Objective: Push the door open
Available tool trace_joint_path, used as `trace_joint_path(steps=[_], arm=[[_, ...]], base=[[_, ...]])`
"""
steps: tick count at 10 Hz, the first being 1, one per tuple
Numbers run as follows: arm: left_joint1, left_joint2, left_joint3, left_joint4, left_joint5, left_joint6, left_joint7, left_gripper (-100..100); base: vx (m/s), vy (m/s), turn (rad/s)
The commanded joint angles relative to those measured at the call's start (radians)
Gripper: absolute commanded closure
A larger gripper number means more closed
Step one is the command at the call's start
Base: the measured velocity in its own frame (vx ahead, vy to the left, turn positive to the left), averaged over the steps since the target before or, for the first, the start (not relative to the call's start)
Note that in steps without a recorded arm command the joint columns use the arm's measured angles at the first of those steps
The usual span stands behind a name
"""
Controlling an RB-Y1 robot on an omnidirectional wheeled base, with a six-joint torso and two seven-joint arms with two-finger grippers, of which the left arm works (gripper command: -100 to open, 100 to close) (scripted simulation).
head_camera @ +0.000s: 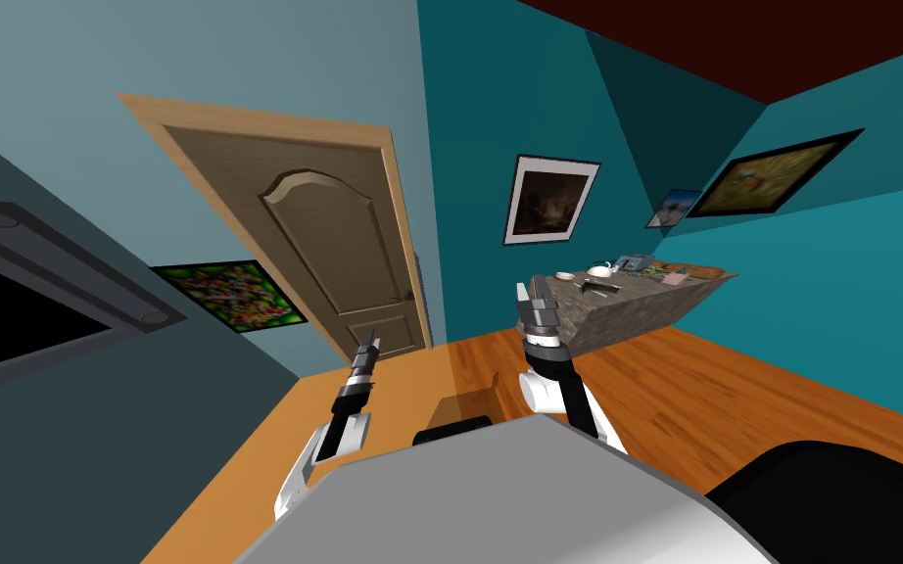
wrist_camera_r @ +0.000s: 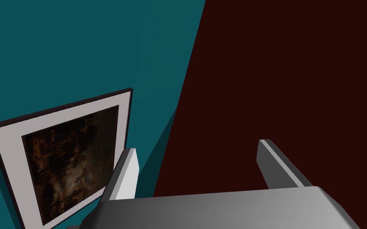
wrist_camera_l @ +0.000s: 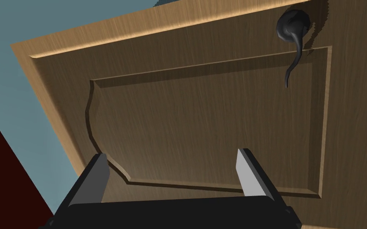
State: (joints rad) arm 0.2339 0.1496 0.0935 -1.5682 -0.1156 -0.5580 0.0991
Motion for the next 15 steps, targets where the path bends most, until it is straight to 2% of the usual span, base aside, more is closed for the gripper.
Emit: trace_joint_path(steps=[1,15], arm=[[-0.02,0.007,0.005,0.05,0.0,-0.009,0.008,-100],[-0.167,0.061,0.043,0.412,0.001,-0.055,0.072,-100]], base=[[0.097,-0.01,-0.007],[0.097,-0.007,-0.008]])
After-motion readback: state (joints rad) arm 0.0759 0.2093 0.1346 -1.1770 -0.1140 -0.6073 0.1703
